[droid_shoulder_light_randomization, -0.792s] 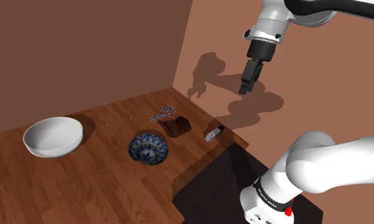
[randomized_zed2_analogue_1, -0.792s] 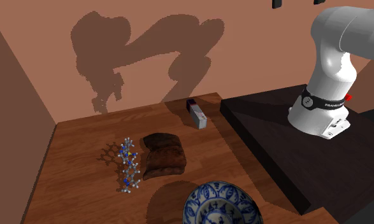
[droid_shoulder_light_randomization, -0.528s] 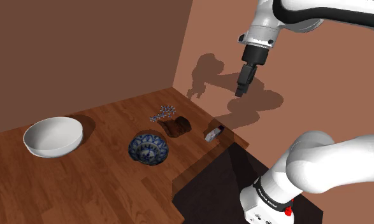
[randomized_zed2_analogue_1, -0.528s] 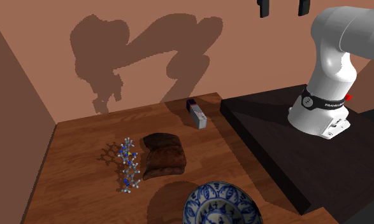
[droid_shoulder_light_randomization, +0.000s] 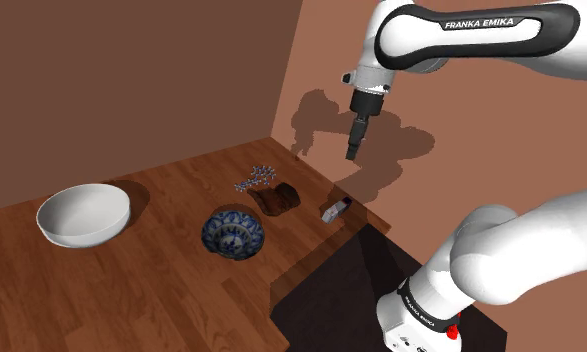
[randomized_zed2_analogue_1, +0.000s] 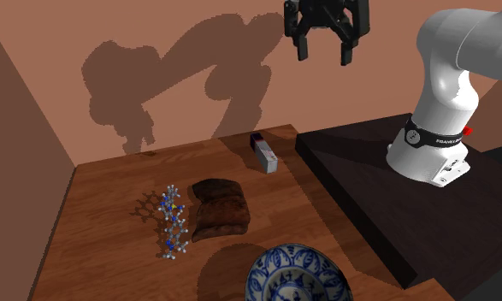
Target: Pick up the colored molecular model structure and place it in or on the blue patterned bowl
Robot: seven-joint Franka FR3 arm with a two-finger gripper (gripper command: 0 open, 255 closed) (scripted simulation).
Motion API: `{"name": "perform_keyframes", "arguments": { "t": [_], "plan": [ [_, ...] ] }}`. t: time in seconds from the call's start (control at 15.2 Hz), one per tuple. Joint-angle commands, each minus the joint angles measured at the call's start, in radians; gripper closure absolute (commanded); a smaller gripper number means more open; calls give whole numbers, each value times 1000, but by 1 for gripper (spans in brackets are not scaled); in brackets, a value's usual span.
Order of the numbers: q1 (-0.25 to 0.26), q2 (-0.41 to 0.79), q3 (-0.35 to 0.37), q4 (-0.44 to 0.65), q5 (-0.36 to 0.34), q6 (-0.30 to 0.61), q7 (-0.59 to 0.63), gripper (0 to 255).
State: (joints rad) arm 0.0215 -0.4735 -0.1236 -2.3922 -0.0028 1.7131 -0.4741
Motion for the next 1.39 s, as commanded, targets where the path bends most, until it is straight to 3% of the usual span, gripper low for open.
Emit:
{"name": "perform_keyframes", "arguments": {
  "t": [0.0, 0.66, 1.32],
  "plan": [
    [4, 69, -18, 9, -22, 63, -64, 0],
    [26, 433, -53, 146, -71, 313, -317, 0],
    [24, 806, -30, 399, -95, 473, -522, 0]
  ]
}}
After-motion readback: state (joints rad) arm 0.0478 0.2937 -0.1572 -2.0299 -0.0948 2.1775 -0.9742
